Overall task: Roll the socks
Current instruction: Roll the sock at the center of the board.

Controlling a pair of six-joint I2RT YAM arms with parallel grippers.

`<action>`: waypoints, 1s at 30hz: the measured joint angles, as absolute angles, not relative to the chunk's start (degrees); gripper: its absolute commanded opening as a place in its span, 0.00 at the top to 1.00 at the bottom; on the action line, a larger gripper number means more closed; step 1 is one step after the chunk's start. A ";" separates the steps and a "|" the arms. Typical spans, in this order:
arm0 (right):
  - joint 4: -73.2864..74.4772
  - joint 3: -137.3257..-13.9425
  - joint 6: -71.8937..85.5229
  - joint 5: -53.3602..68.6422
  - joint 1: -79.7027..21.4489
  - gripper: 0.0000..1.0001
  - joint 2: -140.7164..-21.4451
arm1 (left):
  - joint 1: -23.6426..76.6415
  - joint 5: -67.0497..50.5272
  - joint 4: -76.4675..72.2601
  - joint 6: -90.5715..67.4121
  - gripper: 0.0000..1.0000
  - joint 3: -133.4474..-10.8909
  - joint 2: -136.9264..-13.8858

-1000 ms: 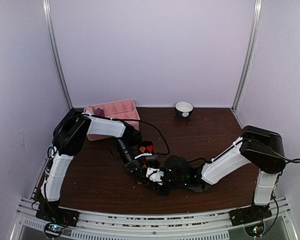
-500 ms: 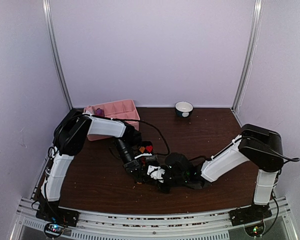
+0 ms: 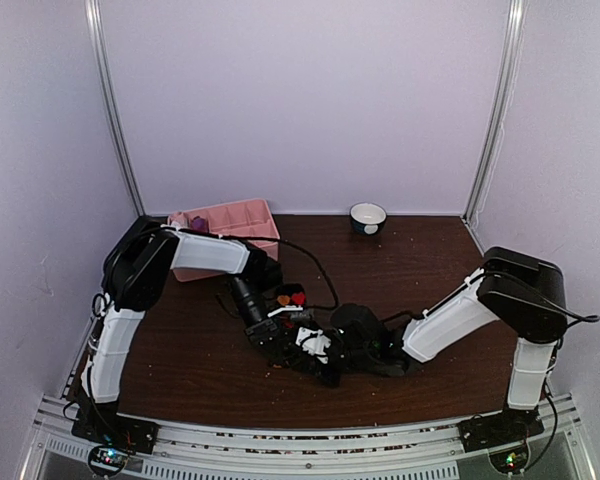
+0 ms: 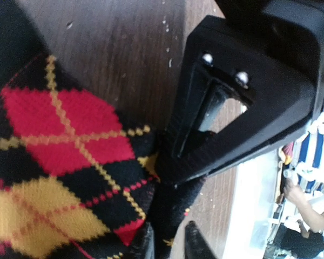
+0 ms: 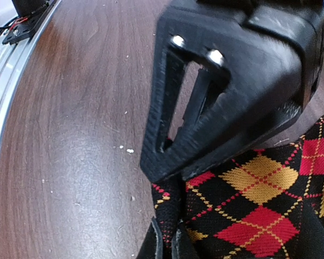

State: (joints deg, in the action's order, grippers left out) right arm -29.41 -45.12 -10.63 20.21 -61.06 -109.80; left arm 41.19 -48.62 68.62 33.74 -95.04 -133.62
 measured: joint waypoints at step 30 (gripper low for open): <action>-26.24 -48.16 12.36 35.20 -52.45 1.00 -112.64 | 51.07 -25.82 40.69 43.88 0.62 -73.08 -109.19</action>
